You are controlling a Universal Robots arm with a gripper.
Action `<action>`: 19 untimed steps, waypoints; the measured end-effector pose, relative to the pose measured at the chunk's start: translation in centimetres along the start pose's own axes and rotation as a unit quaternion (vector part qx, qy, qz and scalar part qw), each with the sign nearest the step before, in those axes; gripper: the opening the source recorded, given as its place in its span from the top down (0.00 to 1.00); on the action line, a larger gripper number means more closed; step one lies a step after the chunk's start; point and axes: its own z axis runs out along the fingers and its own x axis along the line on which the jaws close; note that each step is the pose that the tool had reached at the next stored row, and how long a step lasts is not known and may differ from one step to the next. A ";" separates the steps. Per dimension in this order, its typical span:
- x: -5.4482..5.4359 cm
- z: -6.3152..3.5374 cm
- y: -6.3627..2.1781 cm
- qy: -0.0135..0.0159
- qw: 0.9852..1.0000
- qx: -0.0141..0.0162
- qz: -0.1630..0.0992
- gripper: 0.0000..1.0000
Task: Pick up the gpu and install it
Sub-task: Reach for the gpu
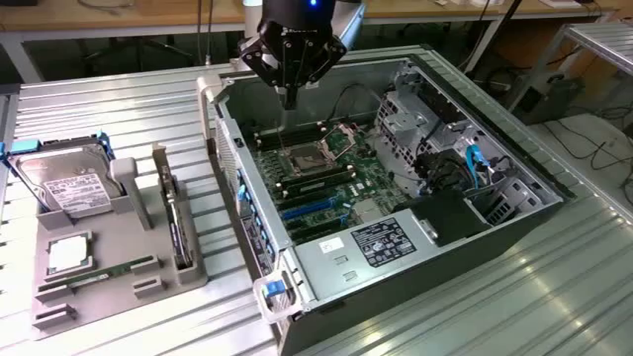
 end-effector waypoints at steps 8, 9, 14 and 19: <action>0.0 0.00 0.00 0.000 1.000 0.000 0.000 0.89; 0.0 0.00 0.00 0.000 1.000 0.000 0.000 0.89; 1.1 -0.05 -0.44 0.000 1.000 0.000 0.000 0.89; 4.0 -0.16 -1.48 0.000 1.000 0.000 0.000 0.89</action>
